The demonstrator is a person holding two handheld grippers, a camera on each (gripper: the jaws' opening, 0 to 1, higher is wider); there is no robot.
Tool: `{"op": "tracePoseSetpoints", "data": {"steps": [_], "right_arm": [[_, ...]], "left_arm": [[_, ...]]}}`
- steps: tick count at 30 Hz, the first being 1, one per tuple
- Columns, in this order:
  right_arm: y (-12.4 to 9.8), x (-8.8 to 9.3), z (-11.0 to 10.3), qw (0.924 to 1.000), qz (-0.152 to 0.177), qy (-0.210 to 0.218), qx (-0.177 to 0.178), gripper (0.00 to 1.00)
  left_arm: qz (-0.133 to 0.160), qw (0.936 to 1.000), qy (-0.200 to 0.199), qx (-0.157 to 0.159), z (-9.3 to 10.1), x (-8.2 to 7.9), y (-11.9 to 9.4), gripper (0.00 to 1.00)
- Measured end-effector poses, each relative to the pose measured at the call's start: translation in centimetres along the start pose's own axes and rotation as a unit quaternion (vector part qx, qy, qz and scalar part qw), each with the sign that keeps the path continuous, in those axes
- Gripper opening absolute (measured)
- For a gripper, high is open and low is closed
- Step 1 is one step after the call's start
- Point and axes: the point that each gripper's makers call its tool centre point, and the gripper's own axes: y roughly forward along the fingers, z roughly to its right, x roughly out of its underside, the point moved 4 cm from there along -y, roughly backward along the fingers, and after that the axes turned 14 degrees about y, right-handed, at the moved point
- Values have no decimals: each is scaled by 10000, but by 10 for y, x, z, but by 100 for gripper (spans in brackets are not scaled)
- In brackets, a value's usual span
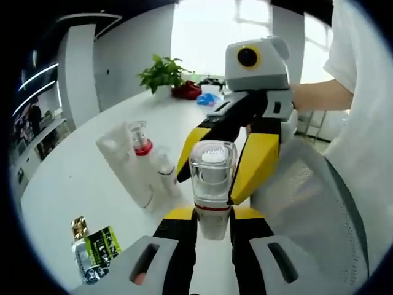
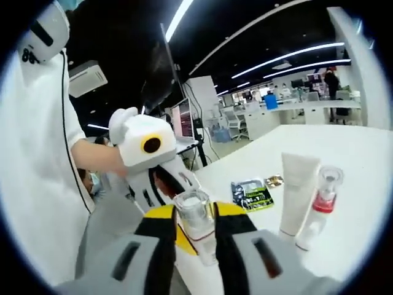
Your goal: Arrange the skincare products in the storage area until every visible bottle or jar stands upright without overlapping.
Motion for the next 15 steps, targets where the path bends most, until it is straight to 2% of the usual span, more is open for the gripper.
{"op": "tracePoseSetpoints", "data": {"steps": [4,15], "right_arm": [[2,5,7,9999,5,58,163,25],[1,19,22,9986,22,250,466,32]], "left_arm": [[-61,10000,55,-9,-3,6,8,17],[23,9999,121,114,-5,21,28,17]]}}
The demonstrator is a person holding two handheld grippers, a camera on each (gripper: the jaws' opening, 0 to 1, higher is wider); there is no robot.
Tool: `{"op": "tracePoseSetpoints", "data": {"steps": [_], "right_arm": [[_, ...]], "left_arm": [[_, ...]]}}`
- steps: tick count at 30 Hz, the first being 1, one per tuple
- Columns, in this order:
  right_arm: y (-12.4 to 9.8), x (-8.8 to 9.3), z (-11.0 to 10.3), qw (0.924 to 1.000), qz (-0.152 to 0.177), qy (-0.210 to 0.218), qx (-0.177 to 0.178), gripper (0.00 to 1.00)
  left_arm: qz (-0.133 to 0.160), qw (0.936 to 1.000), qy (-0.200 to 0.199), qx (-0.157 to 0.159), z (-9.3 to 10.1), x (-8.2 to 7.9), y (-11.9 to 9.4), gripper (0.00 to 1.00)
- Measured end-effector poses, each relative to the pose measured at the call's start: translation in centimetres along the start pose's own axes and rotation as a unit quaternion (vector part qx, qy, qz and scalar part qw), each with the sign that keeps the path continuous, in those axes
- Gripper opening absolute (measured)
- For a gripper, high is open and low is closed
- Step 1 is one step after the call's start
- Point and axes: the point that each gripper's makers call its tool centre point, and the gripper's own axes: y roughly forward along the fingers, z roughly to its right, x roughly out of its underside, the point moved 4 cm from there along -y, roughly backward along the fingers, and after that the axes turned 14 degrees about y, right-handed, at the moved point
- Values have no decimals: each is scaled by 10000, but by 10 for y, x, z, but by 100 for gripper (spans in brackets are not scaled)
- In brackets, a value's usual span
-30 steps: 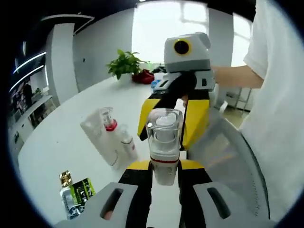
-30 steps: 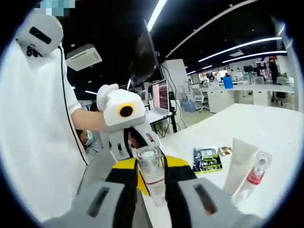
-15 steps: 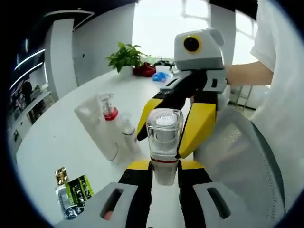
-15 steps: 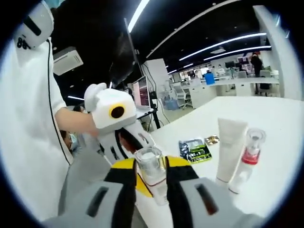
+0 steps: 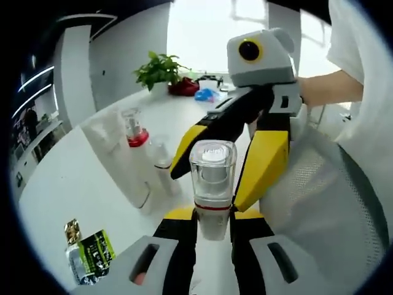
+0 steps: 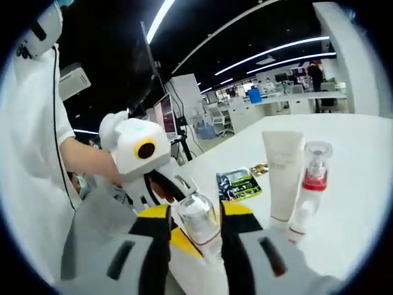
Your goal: Arrange the skincare products in the storage area until every visible bottle or jar stands upright without overlapping.
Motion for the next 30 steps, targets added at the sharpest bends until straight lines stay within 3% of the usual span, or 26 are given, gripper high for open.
{"op": "tracePoseSetpoints", "data": {"steps": [10,23,30], "right_arm": [[-7,9,13,9994,-47,86,321,41],[-19,16,27,9973,24,249,686,49],[-25,17,33,9962,30,296,822,50]], "left_arm": [[28,9999,-80,-114,-8,19,15,17],[91,9999,90,-87,-10,30,27,17],[248,9996,-48,-153,-9,33,29,17]]}}
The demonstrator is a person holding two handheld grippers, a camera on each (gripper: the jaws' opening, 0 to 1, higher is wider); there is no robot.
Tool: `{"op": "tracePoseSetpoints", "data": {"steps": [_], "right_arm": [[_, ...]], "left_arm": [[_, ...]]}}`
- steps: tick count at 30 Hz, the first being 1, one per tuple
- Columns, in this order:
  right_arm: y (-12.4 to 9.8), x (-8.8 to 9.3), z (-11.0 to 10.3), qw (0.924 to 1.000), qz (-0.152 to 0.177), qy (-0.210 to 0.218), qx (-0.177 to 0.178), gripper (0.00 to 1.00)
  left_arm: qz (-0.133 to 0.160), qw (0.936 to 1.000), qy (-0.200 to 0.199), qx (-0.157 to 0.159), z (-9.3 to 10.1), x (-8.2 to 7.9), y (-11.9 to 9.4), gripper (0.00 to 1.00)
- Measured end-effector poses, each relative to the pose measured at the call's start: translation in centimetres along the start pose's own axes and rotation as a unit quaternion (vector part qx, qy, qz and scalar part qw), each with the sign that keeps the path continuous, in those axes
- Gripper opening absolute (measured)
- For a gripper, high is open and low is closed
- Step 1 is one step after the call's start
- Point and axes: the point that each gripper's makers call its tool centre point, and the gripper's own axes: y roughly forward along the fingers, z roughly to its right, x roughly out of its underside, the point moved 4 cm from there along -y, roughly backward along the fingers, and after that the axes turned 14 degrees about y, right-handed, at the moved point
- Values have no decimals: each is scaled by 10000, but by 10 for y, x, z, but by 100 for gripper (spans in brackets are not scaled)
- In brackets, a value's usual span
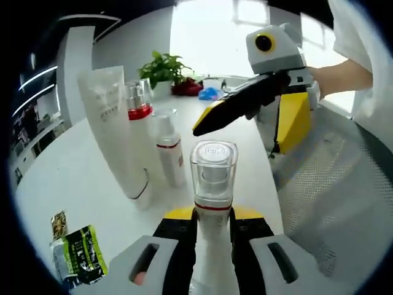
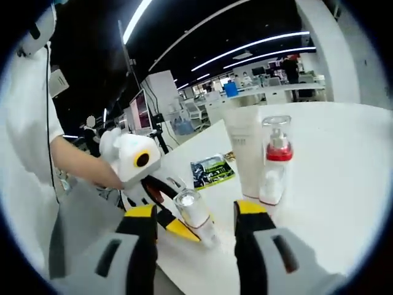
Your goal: Arrange the skincare products in the storage area until every visible bottle or jar stands upright without overlapping.
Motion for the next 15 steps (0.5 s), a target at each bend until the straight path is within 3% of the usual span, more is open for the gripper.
{"op": "tracePoseSetpoints", "data": {"steps": [15], "right_arm": [[-14,2,19,9990,77,126,410,57]], "left_arm": [[16,9999,138,26,-15,-2,9,17]]}}
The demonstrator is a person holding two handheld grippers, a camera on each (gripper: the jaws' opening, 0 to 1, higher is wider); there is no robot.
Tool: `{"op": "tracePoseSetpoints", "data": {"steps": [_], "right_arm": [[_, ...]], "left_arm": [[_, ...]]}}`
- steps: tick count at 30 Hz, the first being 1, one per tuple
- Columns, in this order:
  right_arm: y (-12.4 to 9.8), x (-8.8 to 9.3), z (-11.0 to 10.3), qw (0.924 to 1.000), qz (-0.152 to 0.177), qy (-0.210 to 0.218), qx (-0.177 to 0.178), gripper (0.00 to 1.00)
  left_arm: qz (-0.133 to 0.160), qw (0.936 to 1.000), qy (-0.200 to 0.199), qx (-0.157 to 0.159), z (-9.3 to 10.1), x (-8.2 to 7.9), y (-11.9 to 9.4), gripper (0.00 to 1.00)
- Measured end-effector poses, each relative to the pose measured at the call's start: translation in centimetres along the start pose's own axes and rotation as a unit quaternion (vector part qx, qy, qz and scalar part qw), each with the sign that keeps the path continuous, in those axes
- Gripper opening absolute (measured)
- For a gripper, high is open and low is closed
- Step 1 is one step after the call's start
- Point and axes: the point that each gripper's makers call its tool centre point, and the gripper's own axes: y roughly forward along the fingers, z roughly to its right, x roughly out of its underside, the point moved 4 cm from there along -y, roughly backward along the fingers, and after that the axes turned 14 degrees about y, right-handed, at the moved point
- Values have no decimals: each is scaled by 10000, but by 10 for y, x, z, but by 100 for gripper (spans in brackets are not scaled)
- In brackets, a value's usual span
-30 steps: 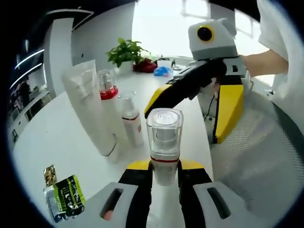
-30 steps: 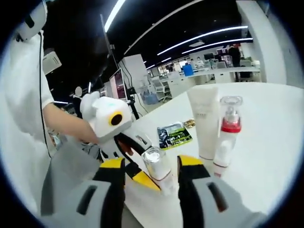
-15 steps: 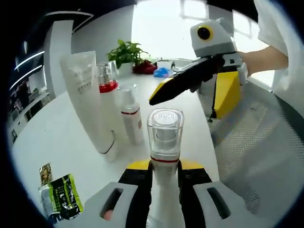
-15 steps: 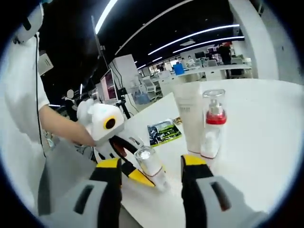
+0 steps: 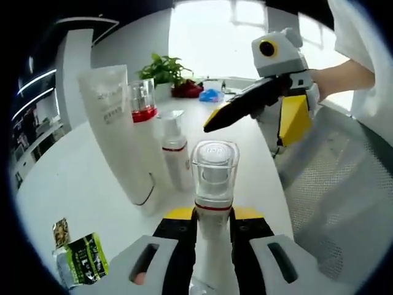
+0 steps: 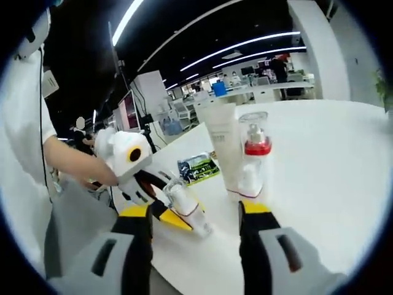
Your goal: Arrange the skincare products in the storage area until every visible bottle or jar stands upright without overlapping.
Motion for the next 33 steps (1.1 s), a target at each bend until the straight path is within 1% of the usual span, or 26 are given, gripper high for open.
{"op": "tracePoseSetpoints", "data": {"steps": [5,14,23,33], "right_arm": [[-3,2,4,10000,-11,56,81,58],[-7,6,9,9998,-43,120,170,58],[-10,9,12,9995,-57,176,240,58],[-11,10,13,9994,-59,205,263,58]], "left_arm": [[23,10000,1,13,-10,-2,5,17],[76,9999,-48,-84,-28,-5,16,17],[95,9998,63,-149,-41,-9,27,17],[100,9997,82,-198,-45,-11,30,17]]}}
